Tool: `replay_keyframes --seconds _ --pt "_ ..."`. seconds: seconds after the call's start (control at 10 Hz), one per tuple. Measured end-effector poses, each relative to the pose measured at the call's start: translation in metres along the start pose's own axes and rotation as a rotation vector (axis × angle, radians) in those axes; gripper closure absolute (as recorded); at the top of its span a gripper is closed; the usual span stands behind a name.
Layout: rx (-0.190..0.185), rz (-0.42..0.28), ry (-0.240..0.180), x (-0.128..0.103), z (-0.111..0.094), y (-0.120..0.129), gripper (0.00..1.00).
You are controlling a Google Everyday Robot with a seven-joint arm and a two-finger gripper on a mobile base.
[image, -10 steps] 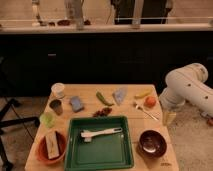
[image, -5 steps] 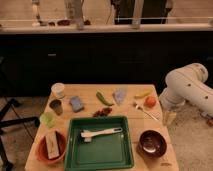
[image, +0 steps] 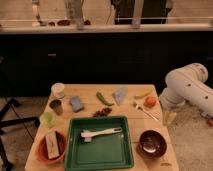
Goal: Place brush in purple bowl
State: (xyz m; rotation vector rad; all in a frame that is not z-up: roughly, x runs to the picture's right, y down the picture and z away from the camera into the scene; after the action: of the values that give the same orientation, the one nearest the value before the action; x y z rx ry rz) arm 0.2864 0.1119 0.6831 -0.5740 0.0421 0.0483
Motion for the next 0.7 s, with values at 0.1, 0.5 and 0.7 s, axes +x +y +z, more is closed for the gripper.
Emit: replay_keyframes --seconds 0.1,0.5,0.7 --pt "0.0 0.0 0.0 0.0 0.0 0.0 0.2" --pt "0.004 -0.003 -0.004 0.0 -0.001 0.0 0.2" --pt "0.037 -0.045 -0.033 -0.002 -0.007 -0.01 0.2"
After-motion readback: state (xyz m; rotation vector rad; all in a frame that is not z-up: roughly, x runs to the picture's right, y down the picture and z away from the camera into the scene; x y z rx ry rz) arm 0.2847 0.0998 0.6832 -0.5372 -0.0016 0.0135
